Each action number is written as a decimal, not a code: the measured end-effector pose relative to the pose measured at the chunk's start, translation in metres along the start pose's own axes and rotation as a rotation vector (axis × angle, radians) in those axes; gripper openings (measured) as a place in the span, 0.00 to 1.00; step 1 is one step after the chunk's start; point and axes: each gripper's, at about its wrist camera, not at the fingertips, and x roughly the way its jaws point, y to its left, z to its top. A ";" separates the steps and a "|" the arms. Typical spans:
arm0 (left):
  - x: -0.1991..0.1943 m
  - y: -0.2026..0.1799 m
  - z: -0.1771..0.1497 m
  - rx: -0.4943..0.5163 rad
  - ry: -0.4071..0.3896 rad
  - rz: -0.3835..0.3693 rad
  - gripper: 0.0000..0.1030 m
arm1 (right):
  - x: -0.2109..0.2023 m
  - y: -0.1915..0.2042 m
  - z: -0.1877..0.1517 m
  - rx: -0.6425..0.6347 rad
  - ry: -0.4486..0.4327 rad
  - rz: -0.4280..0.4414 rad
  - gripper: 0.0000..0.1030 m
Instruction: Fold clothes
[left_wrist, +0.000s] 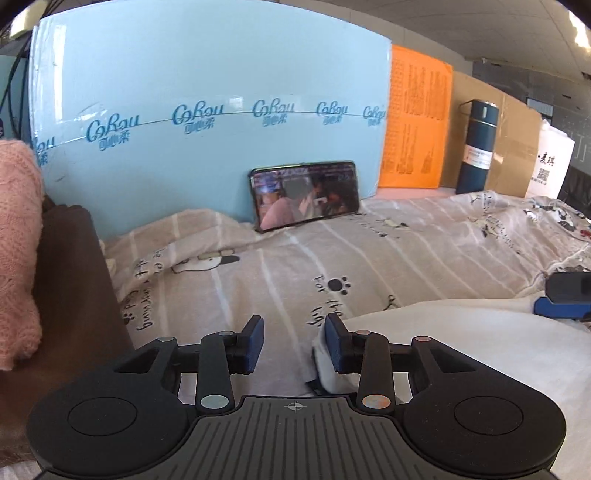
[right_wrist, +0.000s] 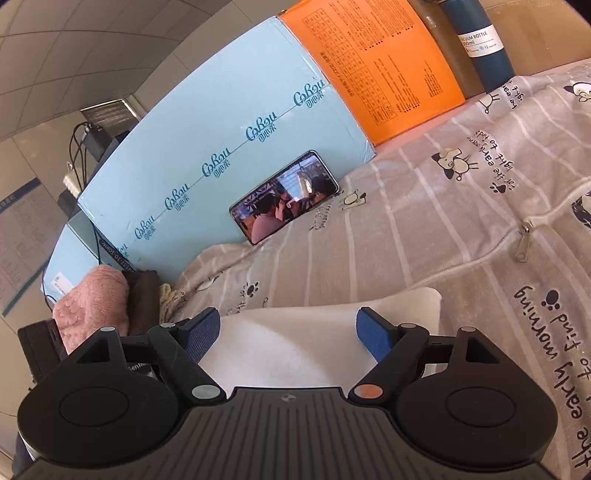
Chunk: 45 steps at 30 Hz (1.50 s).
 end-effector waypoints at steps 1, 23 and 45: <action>0.001 0.003 -0.002 0.007 0.000 0.046 0.34 | 0.001 -0.001 -0.003 -0.003 0.002 0.001 0.78; -0.119 -0.002 -0.069 -0.166 0.004 -0.008 0.67 | -0.044 0.020 -0.022 -0.166 -0.162 0.083 0.85; -0.186 0.004 -0.107 -0.337 0.063 -0.454 0.96 | -0.086 -0.017 -0.039 -0.176 -0.050 -0.108 0.97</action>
